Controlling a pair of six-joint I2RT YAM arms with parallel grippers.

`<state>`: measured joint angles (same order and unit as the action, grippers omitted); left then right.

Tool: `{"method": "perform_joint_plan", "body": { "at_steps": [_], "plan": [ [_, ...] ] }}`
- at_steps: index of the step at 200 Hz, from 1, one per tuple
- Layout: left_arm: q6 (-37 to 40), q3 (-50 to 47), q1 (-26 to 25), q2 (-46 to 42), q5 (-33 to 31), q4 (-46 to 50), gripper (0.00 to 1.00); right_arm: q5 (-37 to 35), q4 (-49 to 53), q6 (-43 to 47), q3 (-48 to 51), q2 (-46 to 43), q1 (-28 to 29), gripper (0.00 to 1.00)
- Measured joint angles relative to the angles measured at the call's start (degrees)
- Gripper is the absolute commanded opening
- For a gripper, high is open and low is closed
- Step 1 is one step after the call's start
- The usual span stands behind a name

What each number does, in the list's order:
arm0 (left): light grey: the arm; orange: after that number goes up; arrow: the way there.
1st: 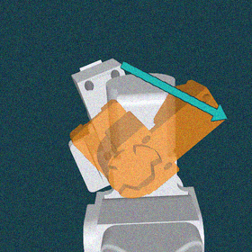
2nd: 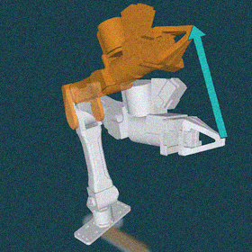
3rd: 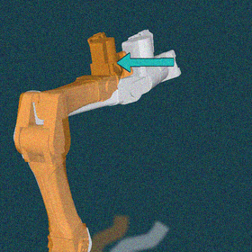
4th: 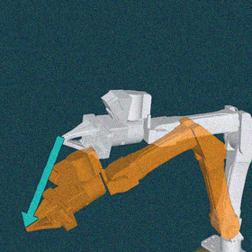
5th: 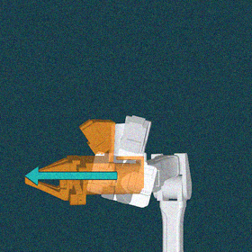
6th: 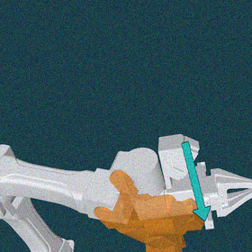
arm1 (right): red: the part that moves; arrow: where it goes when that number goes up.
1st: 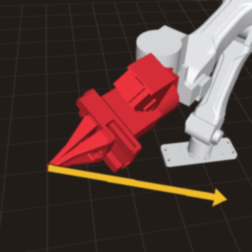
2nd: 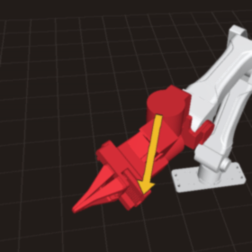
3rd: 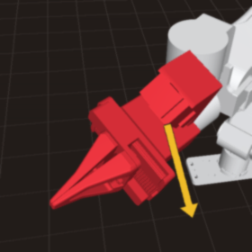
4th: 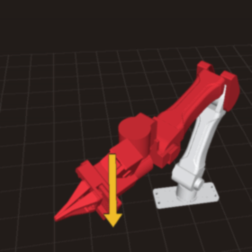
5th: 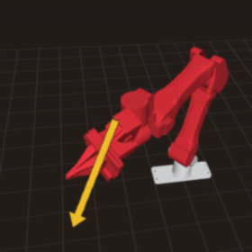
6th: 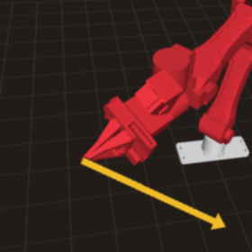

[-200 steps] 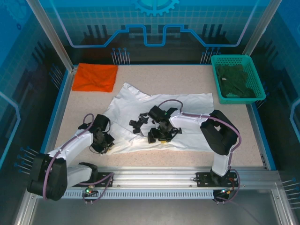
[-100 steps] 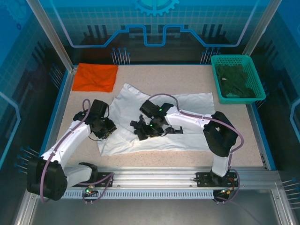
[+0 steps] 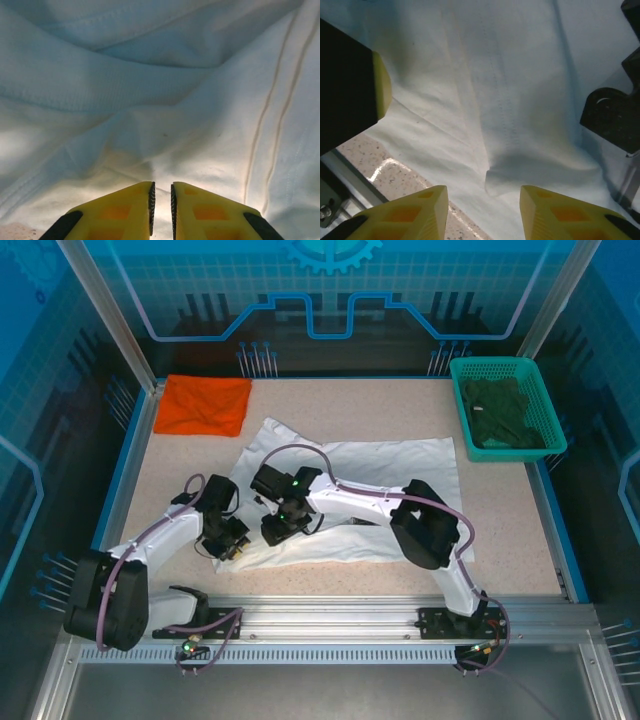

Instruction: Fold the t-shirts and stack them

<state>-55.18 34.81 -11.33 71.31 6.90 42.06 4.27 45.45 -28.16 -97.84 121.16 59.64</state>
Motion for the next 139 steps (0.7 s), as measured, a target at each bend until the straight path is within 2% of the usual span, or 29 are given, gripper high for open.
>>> {"method": "perform_joint_plan", "body": {
  "at_steps": [39,103,139],
  "plan": [
    [0.0,-2.5,2.3,0.1,-0.2,-1.8,0.20,-3.6,3.2,0.2,-3.7,3.3,0.7,0.43],
    [1.3,-2.7,3.0,0.9,0.0,-2.7,0.19,-6.0,6.3,1.7,-6.1,5.5,3.1,0.51],
    [1.9,-2.7,3.4,1.1,0.3,-2.9,0.19,-8.1,8.4,2.4,-8.6,6.6,3.7,0.52]
  ]
}}
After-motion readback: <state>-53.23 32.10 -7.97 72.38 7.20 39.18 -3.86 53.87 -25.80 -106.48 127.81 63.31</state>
